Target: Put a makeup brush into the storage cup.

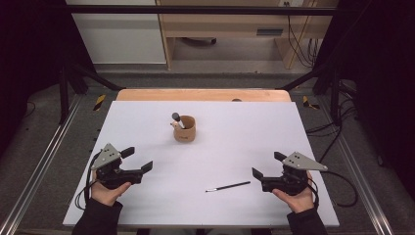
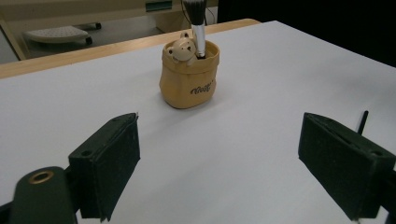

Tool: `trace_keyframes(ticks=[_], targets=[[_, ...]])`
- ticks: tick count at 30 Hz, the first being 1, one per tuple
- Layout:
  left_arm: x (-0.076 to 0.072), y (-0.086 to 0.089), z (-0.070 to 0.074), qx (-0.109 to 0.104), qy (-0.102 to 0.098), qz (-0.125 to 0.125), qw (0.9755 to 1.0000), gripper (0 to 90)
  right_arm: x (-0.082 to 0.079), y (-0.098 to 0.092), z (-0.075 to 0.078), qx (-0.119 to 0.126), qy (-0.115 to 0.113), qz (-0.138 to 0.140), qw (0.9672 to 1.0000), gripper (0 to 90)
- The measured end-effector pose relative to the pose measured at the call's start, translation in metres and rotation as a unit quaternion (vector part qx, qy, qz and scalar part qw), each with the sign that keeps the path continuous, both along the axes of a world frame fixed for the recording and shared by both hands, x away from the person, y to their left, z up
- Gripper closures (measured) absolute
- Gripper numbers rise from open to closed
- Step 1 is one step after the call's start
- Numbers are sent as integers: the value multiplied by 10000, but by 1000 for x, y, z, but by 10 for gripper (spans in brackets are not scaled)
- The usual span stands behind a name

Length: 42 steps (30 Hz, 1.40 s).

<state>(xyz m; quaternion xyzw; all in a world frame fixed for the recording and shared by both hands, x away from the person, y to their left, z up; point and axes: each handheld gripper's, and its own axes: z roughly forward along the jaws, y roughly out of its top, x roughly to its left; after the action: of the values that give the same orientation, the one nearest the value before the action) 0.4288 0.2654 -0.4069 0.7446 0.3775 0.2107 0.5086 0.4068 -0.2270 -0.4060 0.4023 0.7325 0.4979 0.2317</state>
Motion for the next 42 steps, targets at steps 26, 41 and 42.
trace_keyframes(ticks=[26,41,42], targets=[[-2,-4,-6,129,69,-81,9999,99,4,38,-7,-696,477,734,9937,50],[-1,-3,-8,200,45,-114,9997,97,13,75,-25,-1275,968,1312,9783,80],[-1,-3,-8,188,43,-117,9997,97,14,76,-26,-1308,973,1343,9774,82]])
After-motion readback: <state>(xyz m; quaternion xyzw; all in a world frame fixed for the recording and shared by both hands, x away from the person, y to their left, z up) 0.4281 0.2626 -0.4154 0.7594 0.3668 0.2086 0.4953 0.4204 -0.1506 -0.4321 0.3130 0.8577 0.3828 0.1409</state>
